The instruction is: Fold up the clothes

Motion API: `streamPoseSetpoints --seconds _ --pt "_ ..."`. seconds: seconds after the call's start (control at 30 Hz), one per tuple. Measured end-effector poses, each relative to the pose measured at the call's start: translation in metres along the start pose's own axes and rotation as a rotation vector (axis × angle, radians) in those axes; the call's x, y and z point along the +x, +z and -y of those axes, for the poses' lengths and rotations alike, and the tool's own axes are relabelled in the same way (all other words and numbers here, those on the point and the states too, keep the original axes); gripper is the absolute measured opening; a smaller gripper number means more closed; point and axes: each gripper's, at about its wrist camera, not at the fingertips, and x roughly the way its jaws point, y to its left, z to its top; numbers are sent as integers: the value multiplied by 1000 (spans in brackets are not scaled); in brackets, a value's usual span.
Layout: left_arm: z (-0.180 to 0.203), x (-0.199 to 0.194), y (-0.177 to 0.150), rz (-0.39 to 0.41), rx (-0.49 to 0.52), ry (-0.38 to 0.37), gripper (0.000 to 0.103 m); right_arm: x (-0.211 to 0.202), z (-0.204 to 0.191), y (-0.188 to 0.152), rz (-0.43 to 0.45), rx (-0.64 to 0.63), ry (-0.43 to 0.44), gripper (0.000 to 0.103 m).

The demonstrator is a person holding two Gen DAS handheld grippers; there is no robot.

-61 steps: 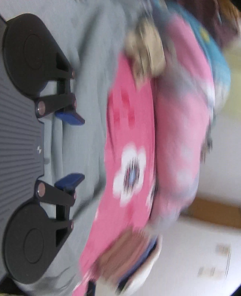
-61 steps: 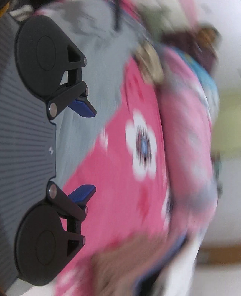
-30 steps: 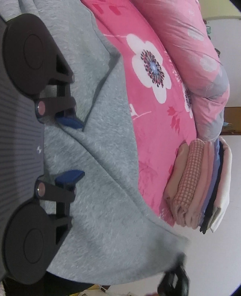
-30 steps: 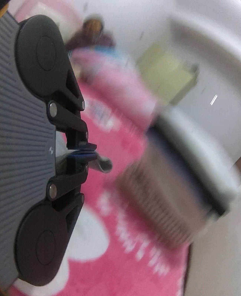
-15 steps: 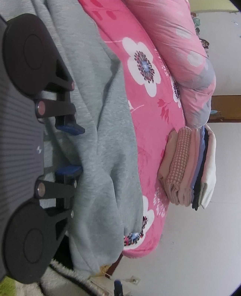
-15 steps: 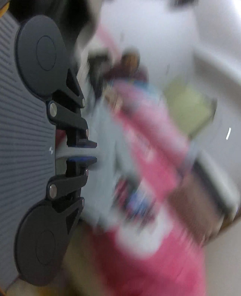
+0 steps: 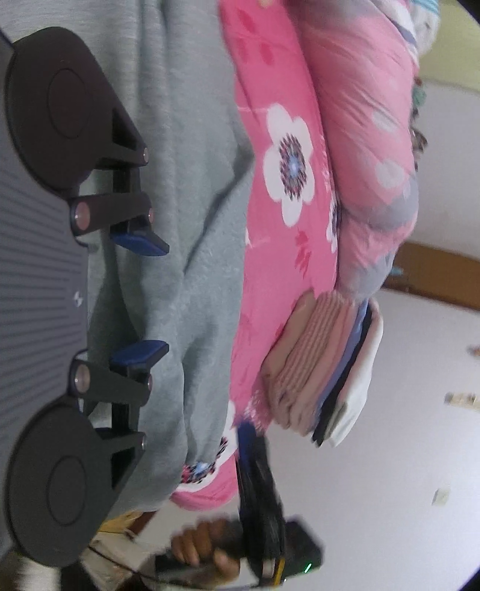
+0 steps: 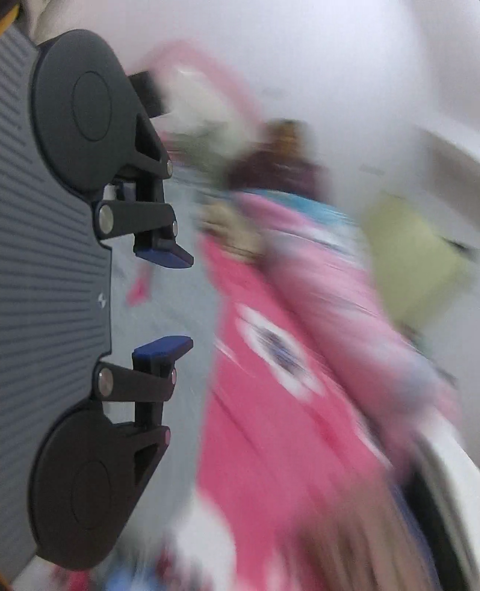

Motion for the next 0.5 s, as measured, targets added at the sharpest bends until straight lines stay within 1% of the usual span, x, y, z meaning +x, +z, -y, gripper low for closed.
streamPoseSetpoints --seconds 0.07,0.13,0.2,0.23,0.27,0.3,0.33,0.37,0.5 --pt "-9 -7 -3 15 -41 24 52 64 -20 15 -138 -123 -52 40" --pt "-21 -15 -4 35 -74 50 52 114 -33 20 -253 -239 -99 40" --pt "-34 -25 -5 58 -101 73 52 139 -37 15 -347 -327 -166 38" --pt "-42 -29 -6 68 -114 82 52 153 -31 10 -394 -371 -221 31" --pt "-49 -32 -7 77 -128 91 52 157 -31 5 -413 -409 -252 25" --pt "-57 -34 -8 85 -143 98 52 154 -31 5 -411 -424 -264 20" --pt "-65 -36 -9 94 -159 102 52 151 -31 6 -407 -436 -274 6" --pt "-73 -37 -9 101 -175 106 52 148 -31 8 -402 -448 -285 6" --pt "-108 -32 -5 118 -239 121 52 132 -29 40 -295 -459 -373 5"
